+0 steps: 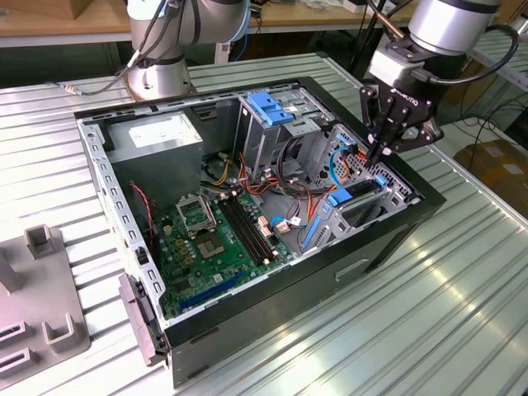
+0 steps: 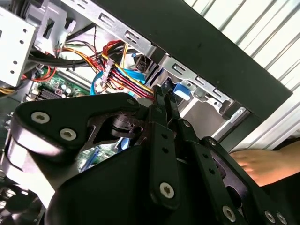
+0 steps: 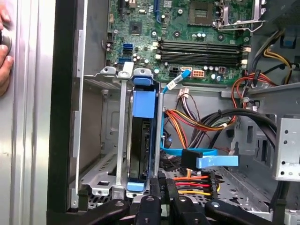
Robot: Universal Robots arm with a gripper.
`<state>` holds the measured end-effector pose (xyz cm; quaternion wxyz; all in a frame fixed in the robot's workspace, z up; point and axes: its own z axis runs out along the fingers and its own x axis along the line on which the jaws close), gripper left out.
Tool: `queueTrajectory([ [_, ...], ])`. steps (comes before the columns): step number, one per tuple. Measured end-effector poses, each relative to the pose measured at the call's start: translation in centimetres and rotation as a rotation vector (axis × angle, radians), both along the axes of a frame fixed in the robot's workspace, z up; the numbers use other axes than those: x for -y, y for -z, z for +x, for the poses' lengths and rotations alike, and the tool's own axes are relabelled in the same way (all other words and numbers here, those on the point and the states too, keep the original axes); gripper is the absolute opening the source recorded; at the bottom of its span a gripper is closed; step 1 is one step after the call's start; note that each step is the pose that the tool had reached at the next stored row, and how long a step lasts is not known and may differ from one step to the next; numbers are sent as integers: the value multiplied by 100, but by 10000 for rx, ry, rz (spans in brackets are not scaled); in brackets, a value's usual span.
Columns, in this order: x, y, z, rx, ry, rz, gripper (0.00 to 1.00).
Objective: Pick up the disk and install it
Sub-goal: 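Insert the first disk wire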
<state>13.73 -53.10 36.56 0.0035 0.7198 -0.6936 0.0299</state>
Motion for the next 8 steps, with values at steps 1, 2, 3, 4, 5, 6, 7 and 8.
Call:
queueTrajectory([
  [1,0,1,0,0,86,0,17],
  [2,0,2,-8,0,119,3,17],
  [3,0,2,-11,0,127,3,17],
  [4,0,2,-11,0,127,3,17],
  [5,0,2,-11,0,128,2,17],
  [6,0,1,-12,0,130,2,17],
  [7,0,2,-12,-1,130,2,17],
  [8,-1,2,-18,0,133,2,17],
])
